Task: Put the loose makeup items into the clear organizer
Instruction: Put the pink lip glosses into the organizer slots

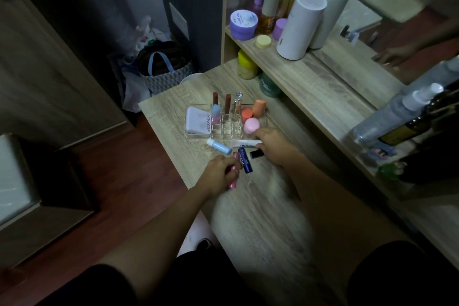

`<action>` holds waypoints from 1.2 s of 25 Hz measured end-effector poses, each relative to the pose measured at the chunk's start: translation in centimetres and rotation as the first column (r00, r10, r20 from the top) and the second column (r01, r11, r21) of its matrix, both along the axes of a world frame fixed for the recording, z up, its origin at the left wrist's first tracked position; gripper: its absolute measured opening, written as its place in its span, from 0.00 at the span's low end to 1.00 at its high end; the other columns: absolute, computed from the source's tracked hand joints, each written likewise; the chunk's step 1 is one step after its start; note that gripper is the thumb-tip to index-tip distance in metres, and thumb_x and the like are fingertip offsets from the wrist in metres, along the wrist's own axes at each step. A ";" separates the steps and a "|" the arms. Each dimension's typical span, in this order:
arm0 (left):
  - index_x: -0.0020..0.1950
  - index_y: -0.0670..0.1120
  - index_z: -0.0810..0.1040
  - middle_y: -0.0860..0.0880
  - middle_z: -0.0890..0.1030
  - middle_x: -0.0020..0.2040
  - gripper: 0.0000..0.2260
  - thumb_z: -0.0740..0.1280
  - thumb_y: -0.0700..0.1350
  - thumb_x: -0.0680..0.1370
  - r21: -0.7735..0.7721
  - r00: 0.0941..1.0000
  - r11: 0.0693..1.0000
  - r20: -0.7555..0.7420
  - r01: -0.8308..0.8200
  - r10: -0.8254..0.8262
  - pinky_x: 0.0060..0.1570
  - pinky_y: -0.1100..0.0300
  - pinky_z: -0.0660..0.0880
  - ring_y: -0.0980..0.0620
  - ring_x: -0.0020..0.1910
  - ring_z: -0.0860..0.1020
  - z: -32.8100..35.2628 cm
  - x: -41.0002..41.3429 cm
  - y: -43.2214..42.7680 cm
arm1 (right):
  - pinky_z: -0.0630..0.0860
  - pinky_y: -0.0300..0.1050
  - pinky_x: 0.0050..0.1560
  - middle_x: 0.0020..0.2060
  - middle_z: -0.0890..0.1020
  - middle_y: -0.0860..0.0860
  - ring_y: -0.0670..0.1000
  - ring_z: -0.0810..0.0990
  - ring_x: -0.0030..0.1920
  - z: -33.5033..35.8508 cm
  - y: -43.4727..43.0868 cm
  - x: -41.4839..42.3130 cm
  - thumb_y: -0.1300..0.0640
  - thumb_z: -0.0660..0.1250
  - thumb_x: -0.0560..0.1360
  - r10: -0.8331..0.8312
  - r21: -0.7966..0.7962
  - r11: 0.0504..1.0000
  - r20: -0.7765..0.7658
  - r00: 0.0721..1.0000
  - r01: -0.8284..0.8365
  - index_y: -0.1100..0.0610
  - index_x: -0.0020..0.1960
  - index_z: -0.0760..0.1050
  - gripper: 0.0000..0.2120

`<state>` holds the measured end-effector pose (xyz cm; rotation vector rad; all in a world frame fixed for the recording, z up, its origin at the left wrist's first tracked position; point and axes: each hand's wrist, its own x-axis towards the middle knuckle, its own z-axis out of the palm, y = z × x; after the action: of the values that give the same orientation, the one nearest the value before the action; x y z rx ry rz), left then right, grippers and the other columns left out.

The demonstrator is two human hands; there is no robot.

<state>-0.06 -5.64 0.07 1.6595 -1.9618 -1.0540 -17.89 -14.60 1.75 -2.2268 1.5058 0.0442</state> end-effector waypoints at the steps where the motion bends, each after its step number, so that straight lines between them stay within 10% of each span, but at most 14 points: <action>1: 0.50 0.46 0.75 0.44 0.81 0.41 0.06 0.66 0.39 0.74 0.028 0.997 0.999 -0.067 -0.033 0.035 0.39 0.59 0.75 0.50 0.38 0.79 0.1 0.3 0.0 | 0.75 0.53 0.59 0.57 0.78 0.57 0.56 0.76 0.56 0.1 0.1 -0.4 0.61 0.64 0.77 -0.026 0.014 1.000 0.048 0.999 0.025 0.57 0.60 0.73 0.13; 6: 0.54 0.53 0.67 0.52 0.79 0.40 0.19 0.70 0.38 0.71 0.126 0.920 0.959 -0.275 -0.255 0.281 0.33 0.68 0.76 0.59 0.35 0.79 1.5 1.8 -1.5 | 0.74 0.32 0.38 0.43 0.76 0.39 0.37 0.77 0.40 1.0 1.2 -0.6 0.61 0.63 0.77 -0.303 0.206 0.952 0.518 0.800 0.227 0.49 0.65 0.68 0.18; 11: 0.49 0.50 0.69 0.53 0.78 0.39 0.07 0.66 0.41 0.75 -0.003 0.913 0.955 -0.295 -0.295 0.281 0.34 0.66 0.74 0.64 0.33 0.77 3.5 2.8 -3.8 | 0.75 0.45 0.45 0.49 0.81 0.61 0.51 0.79 0.44 1.1 1.7 1.5 0.62 0.60 0.78 -0.504 0.400 0.864 0.666 0.550 0.307 0.57 0.57 0.73 0.09; 15: 0.45 0.52 0.72 0.50 0.80 0.40 0.05 0.67 0.49 0.76 -0.152 0.927 0.933 -0.243 -0.327 0.285 0.37 0.69 0.72 0.55 0.39 0.78 4.7 3.4 -4.8 | 0.80 0.44 0.49 0.47 0.83 0.49 0.46 0.83 0.45 1.7 1.4 2.7 0.60 0.61 0.79 -0.555 0.445 0.831 0.711 0.432 0.334 0.54 0.53 0.75 0.06; 23: 0.56 0.43 0.77 0.45 0.82 0.49 0.10 0.67 0.40 0.76 -0.415 0.979 0.887 -0.094 -0.202 0.179 0.51 0.62 0.74 0.50 0.48 0.80 5.6 3.8 -6.2 | 0.71 0.18 0.36 0.43 0.80 0.42 0.29 0.76 0.39 1.8 -1.3 3.6 0.61 0.67 0.75 -0.444 0.166 0.865 0.691 0.570 0.473 0.58 0.53 0.78 0.07; 30: 0.49 0.43 0.80 0.45 0.83 0.37 0.10 0.65 0.46 0.73 -0.623 0.920 0.781 0.330 0.043 0.213 0.42 0.49 0.74 0.42 0.41 0.78 5.2 3.5 -7.2 | 0.71 0.21 0.32 0.51 0.83 0.54 0.35 0.76 0.41 -0.3 -1.9 4.2 0.62 0.66 0.76 -0.494 0.189 0.852 0.596 0.633 0.488 0.59 0.54 0.77 0.07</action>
<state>3.47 -12.87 5.27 1.6077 -2.1109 0.0159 -13.68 -16.49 1.47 -1.4859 1.6204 -0.7905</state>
